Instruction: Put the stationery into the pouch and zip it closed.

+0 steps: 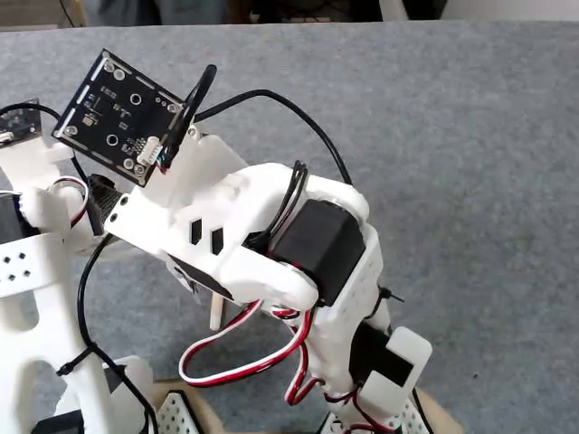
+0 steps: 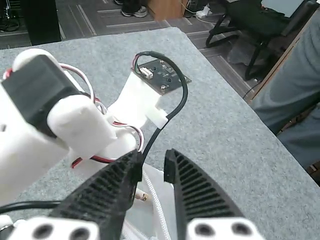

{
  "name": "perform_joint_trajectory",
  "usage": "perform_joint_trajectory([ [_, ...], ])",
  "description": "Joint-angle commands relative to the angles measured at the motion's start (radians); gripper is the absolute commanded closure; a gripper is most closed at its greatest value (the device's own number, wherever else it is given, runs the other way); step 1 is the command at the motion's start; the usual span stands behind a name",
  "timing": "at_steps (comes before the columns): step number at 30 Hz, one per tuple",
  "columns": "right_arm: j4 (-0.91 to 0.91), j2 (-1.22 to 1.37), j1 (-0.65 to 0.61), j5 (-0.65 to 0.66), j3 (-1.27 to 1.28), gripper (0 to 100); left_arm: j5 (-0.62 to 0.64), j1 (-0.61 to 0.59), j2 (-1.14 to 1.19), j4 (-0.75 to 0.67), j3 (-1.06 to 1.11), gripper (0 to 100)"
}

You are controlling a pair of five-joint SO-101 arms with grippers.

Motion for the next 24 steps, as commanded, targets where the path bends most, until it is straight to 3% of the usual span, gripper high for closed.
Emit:
perform_joint_trajectory([
  [1, 0.006, -0.007, 0.006, 0.0, -0.013, 90.6, -0.002, -0.004, 0.075, -0.009, 0.096, 97],
  [5, 0.06, -0.013, 0.14, 0.0, -0.022, 90.6, -0.002, -0.004, 0.075, -0.009, 0.096, 97],
  [14, 0.066, -0.021, 0.609, -0.071, 0.197, 90.4, -0.002, -0.004, 0.075, -0.011, 0.096, 97],
  [20, 0.012, 0.027, 0.671, -0.083, 0.641, 90.4, -0.002, -0.008, 0.075, -0.011, 0.096, 97],
  [24, -0.158, 0.13, 0.669, -0.086, 0.911, 90.4, 0.0, -0.09, 0.075, -0.012, 0.094, 97],
])
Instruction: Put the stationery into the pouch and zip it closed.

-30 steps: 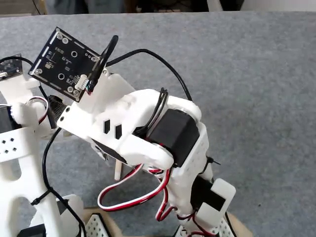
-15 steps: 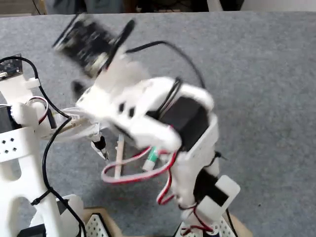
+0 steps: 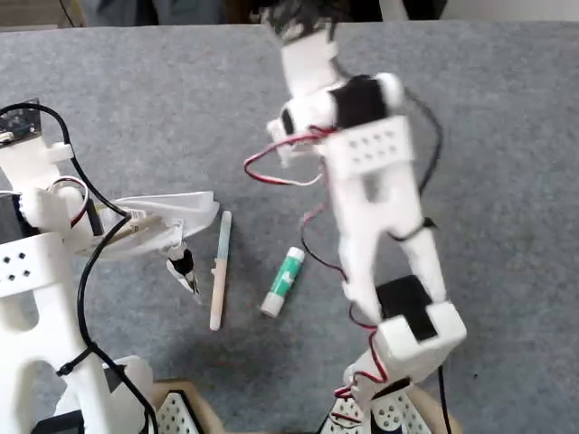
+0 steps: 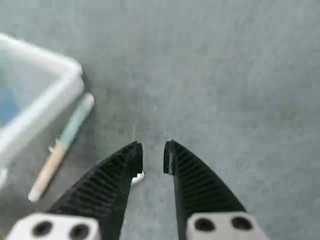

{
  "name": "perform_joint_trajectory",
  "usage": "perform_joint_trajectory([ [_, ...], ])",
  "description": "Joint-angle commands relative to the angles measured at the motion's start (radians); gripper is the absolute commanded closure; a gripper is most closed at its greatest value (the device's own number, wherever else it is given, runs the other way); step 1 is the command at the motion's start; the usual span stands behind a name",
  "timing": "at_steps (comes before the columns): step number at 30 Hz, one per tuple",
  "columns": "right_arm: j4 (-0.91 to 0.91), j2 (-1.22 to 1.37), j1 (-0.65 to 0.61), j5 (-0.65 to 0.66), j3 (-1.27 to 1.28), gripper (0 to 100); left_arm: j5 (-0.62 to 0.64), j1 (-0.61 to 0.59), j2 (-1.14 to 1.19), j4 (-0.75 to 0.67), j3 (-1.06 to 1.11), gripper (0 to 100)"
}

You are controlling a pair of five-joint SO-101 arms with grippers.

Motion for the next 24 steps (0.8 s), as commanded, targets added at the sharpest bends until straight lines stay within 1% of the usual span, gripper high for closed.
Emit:
perform_joint_trajectory([
  [1, -0.146, 0.064, 0.014, -0.009, 0.203, 90.4, 0.0, -0.097, 0.075, -0.012, 0.094, 97],
  [4, -0.196, 0.145, -0.014, -0.009, 0.237, 90.4, 0.0, -0.137, 0.075, -0.012, 0.094, 97],
  [7, -0.207, 0.211, -0.068, -0.008, 0.22, 90.3, 0.0, -0.142, 0.075, -0.012, 0.094, 97],
  [11, -0.21, 0.283, -0.155, -0.009, 0.142, 90.3, 0.0, -0.145, 0.075, -0.012, 0.094, 97],
  [15, -0.204, 0.344, -0.241, -0.009, 0.01, 90.3, 0.0, -0.145, 0.075, -0.011, 0.094, 97],
  [18, -0.203, 0.384, -0.281, -0.011, -0.073, 90.3, 0.0, -0.145, 0.075, -0.011, 0.096, 97],
  [21, -0.201, 0.421, -0.298, -0.066, -0.128, 90.0, 0.0, -0.145, 0.075, -0.011, 0.096, 97],
  [24, -0.175, 0.463, -0.298, -0.11, -0.173, 85.6, 0.0, -0.145, 0.075, -0.011, 0.096, 97],
])
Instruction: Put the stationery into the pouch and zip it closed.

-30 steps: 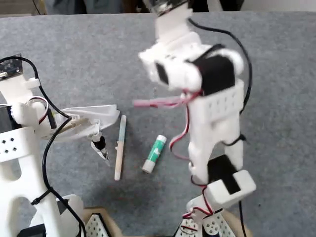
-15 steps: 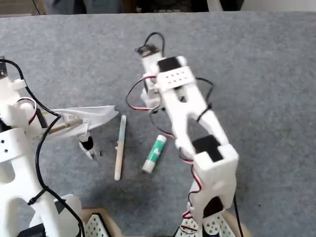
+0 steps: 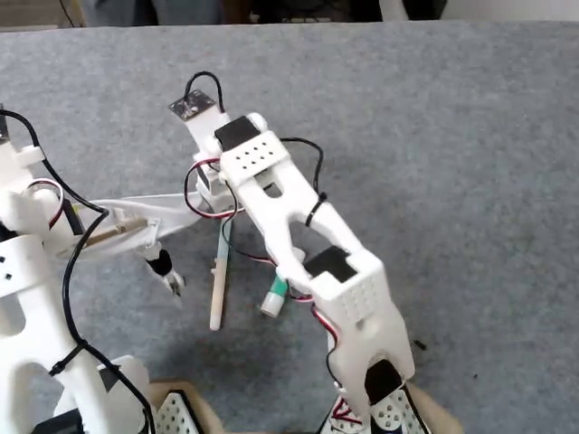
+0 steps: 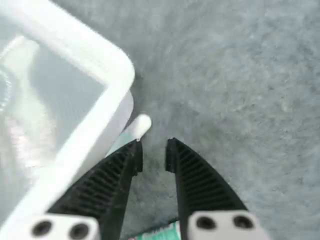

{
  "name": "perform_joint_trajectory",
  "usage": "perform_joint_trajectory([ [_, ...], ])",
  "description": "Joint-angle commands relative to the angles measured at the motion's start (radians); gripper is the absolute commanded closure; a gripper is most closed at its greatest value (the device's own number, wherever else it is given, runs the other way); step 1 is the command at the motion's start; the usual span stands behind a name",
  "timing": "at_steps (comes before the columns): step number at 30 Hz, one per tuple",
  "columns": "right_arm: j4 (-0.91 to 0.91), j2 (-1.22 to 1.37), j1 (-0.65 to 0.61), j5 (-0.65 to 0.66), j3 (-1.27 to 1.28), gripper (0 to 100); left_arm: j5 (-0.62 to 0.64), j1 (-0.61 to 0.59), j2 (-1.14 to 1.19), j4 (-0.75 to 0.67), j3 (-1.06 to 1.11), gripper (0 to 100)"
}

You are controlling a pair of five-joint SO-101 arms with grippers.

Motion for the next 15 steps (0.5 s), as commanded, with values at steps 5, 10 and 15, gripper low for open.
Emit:
perform_joint_trajectory([
  [5, 0.051, 0.105, -0.038, -0.055, -0.16, 83.6, -0.002, -0.045, 0.075, 0.008, 0.094, 97],
  [10, 0.084, 0.194, -0.075, -0.055, -0.237, 83.6, -0.002, -0.045, 0.075, 0.008, 0.094, 97],
  [15, 0.114, 0.266, -0.114, -0.064, -0.329, 83.6, -0.002, -0.045, 0.075, 0.008, 0.094, 97],
])
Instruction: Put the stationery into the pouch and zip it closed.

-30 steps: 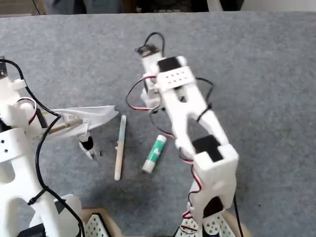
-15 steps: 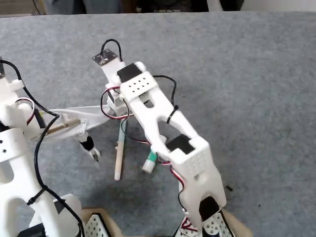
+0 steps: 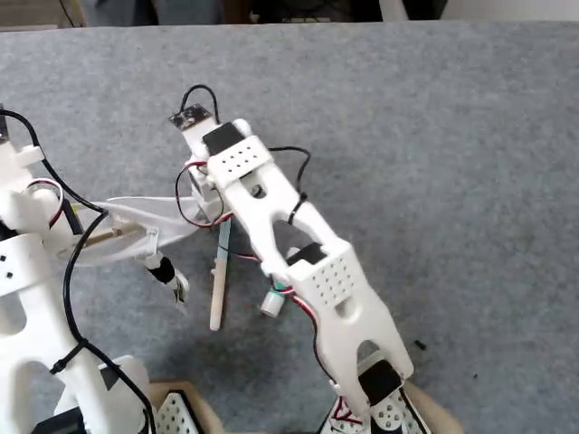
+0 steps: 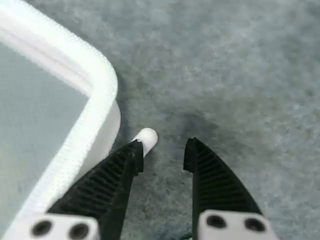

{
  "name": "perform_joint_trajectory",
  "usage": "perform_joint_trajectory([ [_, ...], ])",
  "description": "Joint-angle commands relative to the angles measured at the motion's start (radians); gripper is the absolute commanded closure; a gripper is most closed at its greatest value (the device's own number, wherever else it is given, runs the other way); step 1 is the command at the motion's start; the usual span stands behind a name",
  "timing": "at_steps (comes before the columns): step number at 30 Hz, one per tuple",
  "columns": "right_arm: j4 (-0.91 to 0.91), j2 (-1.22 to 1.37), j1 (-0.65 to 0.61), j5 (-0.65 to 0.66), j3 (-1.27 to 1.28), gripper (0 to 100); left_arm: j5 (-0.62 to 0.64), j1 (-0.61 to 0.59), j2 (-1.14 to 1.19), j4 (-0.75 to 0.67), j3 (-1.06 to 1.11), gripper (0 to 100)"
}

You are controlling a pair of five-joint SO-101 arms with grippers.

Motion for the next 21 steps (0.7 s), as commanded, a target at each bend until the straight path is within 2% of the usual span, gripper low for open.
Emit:
perform_joint_trajectory([
  [1, 0.021, 0.019, -0.08, -0.032, -0.097, 83.6, 0.0, -0.042, 0.075, 0.008, 0.094, 97],
  [10, 0.14, 0.065, -0.11, -0.04, -0.263, 83.6, 0.0, -0.042, 0.075, 0.008, 0.094, 97],
  [21, 0.152, 0.067, -0.15, -0.075, -0.268, 83.6, 0.0, -0.042, 0.084, 0.006, 0.101, 97],
])
